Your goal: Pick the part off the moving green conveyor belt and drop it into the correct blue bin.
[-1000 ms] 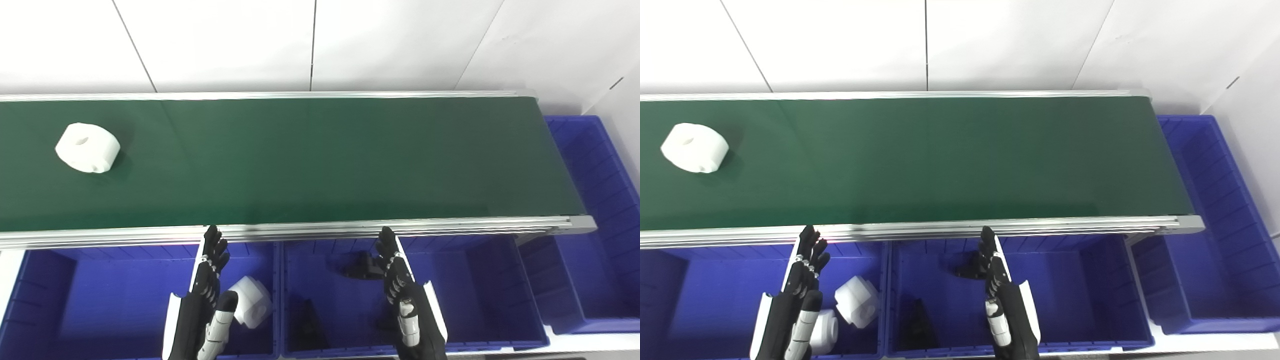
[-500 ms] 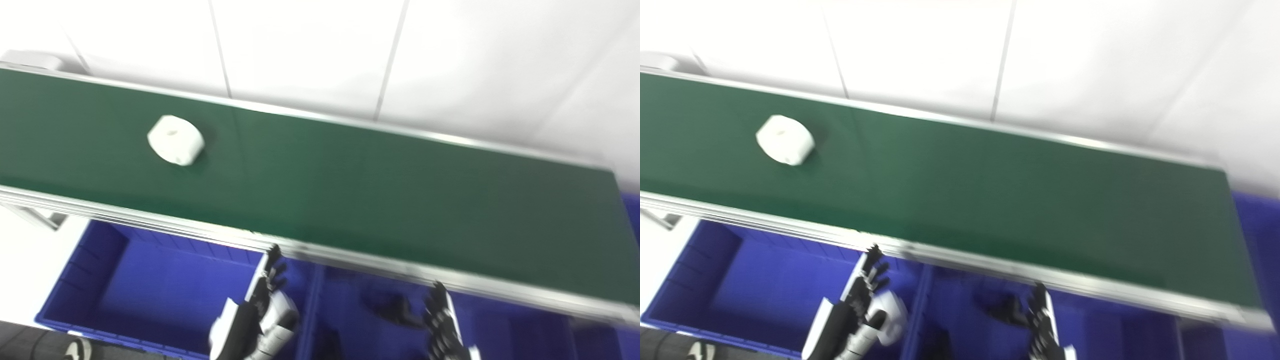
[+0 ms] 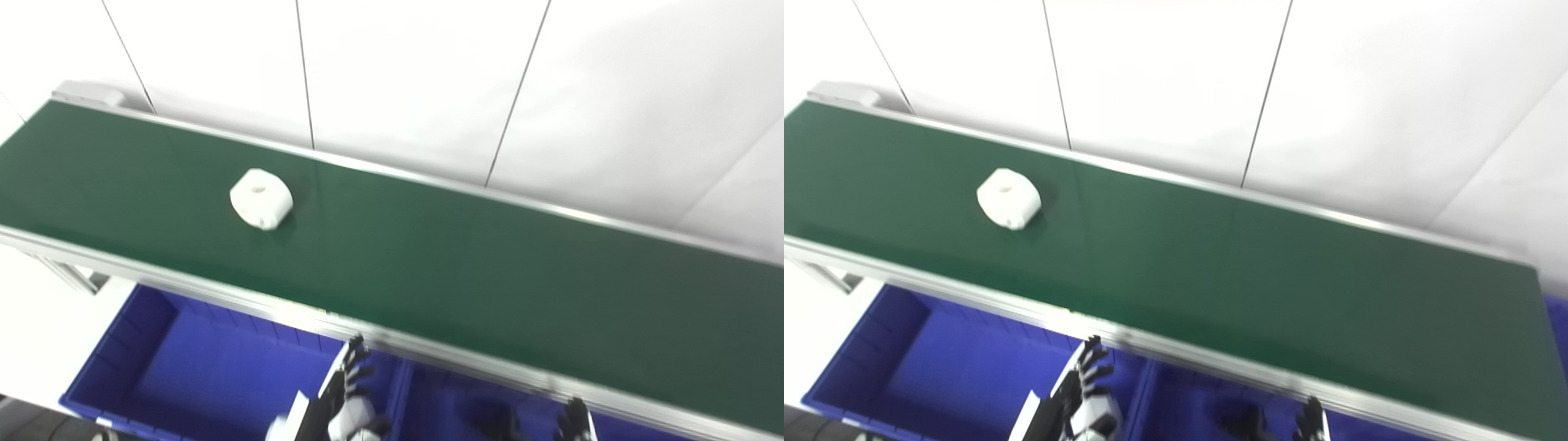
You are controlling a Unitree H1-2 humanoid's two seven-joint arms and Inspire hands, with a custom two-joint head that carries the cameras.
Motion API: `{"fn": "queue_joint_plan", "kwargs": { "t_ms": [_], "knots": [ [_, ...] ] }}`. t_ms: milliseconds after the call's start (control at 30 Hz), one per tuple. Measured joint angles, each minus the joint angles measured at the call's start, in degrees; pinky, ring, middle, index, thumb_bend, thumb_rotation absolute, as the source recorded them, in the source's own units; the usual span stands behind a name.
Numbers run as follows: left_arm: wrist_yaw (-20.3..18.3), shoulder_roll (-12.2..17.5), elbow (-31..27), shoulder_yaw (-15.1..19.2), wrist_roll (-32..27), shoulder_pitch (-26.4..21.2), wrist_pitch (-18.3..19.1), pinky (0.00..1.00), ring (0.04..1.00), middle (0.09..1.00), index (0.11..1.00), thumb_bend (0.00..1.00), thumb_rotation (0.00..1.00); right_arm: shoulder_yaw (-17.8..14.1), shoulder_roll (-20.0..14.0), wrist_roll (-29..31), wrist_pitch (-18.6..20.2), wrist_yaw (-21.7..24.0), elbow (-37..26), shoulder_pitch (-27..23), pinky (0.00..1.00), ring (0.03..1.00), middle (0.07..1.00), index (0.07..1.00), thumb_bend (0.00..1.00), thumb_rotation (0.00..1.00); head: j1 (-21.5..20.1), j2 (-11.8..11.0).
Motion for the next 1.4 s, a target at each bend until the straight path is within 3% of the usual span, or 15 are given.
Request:
{"fn": "queue_joint_plan", "kwargs": {
  "t_ms": [300,500,567,600,667,833,900,1000,1133,1200,1333,1400],
  "knots": [
    [2.2,1.4,0.4,-2.1,0.6,-1.1,0.0,0.68,0.843,0.910,0.943,0.71,0.69,-0.9,0.1,1.1,-0.3,1.6,1.7,-1.2,1.00,1.000,1.000,1.000,0.87,1.00,1.6,-1.5],
    [9.5,6.2,-7.3,-7.8,7.6,-2.1,-0.4,0.59,0.802,0.892,0.948,0.74,0.71,-1.0,0.7,1.1,-0.3,2.2,1.9,-1.1,1.00,1.000,1.000,1.000,0.87,1.00,1.1,-1.3],
    [12.1,7.5,-9.9,-9.1,10.7,-3.0,-0.5,0.56,0.790,0.872,0.916,0.82,0.64,-1.0,0.9,1.0,-0.3,2.3,1.8,-1.1,1.00,1.000,1.000,1.000,0.87,1.00,0.9,-1.1],
    [12.8,7.8,-11.1,-9.3,11.9,-3.7,-0.6,0.56,0.794,0.869,0.913,0.91,0.58,-0.9,0.9,0.9,-0.3,2.3,1.8,-1.1,1.00,1.000,1.000,1.000,0.88,1.00,0.7,-1.1],
    [12.6,7.8,-13.9,-8.6,11.9,-6.5,-0.6,0.55,0.793,0.866,0.901,0.94,0.54,-0.9,1.1,1.0,-0.3,2.4,1.7,-1.0,1.00,1.000,1.000,1.000,0.88,1.00,0.6,-0.9],
    [10.5,8.3,-18.9,-0.3,11.7,-18.1,-0.5,0.58,0.804,0.868,0.893,0.97,0.52,-0.9,1.9,1.0,-0.3,2.4,1.7,-1.0,1.00,1.000,1.000,1.000,0.89,1.00,0.4,-1.0],
    [7.8,10.2,-20.2,2.7,11.9,-22.5,0.1,0.58,0.795,0.871,0.889,0.99,0.48,-0.9,2.0,0.9,-0.3,2.4,1.7,-1.0,1.00,1.000,1.000,1.000,0.89,1.00,0.4,-1.1],
    [1.9,13.7,-21.4,5.1,12.0,-27.2,3.1,0.63,0.854,0.911,0.905,1.00,0.42,-0.9,2.4,0.6,-0.3,2.4,1.7,-0.9,1.00,1.000,1.000,1.000,0.89,1.00,0.2,-1.0],
    [-6.6,19.0,-22.2,7.8,17.5,-33.5,7.6,0.92,0.963,0.982,0.955,0.95,0.32,-0.8,3.0,0.1,-0.3,2.3,1.6,-0.9,1.00,1.000,1.000,1.000,0.88,1.00,-0.4,-0.6],
    [-11.2,22.7,-21.7,9.4,20.9,-38.4,9.6,0.95,0.964,0.975,0.950,0.97,0.30,-0.5,3.1,0.2,-0.3,2.4,1.2,-0.9,1.00,1.000,1.000,1.000,0.88,1.00,-0.5,-0.6],
    [-14.0,26.6,-17.6,10.7,24.0,-46.4,9.9,0.97,0.982,0.976,0.951,1.00,0.30,-0.5,3.2,0.5,-0.3,2.5,1.2,-0.9,1.00,1.000,1.000,1.000,0.89,1.00,-0.7,-0.4],
    [-15.3,27.6,-15.5,10.5,25.2,-48.2,9.8,0.98,0.994,0.990,0.955,1.00,0.30,-0.5,3.3,0.6,-0.3,2.5,1.2,-0.9,1.00,1.000,1.000,1.000,0.88,1.00,-0.8,-0.2]
  ]
}}
